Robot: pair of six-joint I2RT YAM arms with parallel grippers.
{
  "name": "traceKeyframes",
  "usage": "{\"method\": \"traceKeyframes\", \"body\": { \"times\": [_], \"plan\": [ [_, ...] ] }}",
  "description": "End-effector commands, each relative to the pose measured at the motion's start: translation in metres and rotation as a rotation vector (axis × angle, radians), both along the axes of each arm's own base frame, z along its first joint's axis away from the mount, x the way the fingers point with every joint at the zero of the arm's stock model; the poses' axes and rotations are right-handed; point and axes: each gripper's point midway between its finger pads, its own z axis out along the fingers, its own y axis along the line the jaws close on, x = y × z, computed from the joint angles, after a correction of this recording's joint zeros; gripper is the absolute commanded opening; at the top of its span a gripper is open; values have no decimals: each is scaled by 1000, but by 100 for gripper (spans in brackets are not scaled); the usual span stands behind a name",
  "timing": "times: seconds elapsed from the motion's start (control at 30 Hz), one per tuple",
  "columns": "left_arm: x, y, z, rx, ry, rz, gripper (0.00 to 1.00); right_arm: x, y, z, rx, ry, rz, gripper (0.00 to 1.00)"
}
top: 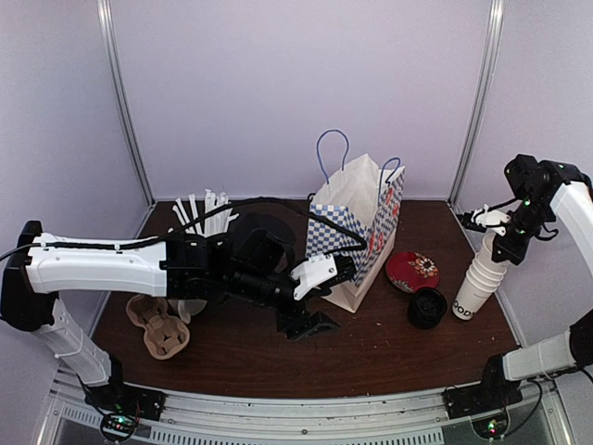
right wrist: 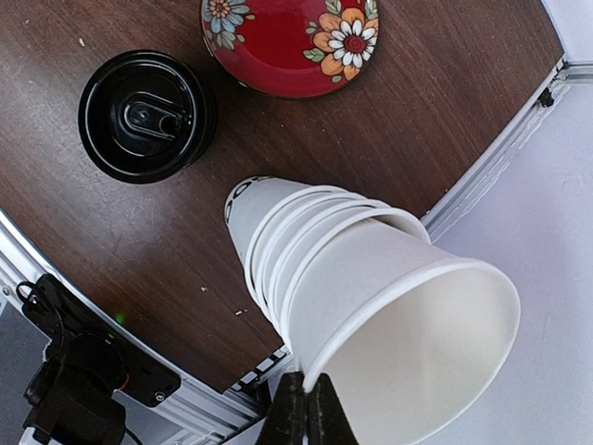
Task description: Pack the takeout coffee
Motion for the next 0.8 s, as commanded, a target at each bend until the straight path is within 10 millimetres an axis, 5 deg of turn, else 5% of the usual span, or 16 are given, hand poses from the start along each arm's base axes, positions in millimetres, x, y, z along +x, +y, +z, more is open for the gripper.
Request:
{"method": "traceKeyframes", "body": {
  "times": [0.0, 0.4, 0.77],
  "plan": [
    [1, -4, 1, -23, -6, 9, 74, -9, 14, 10, 72, 9, 11, 0],
    [5, -5, 1, -16, -19, 27, 74, -20, 18, 22, 83, 8, -7, 0],
    [8, 5, 24, 17, -39, 43, 74, -31, 21, 86, 49, -73, -3, 0]
  ]
}}
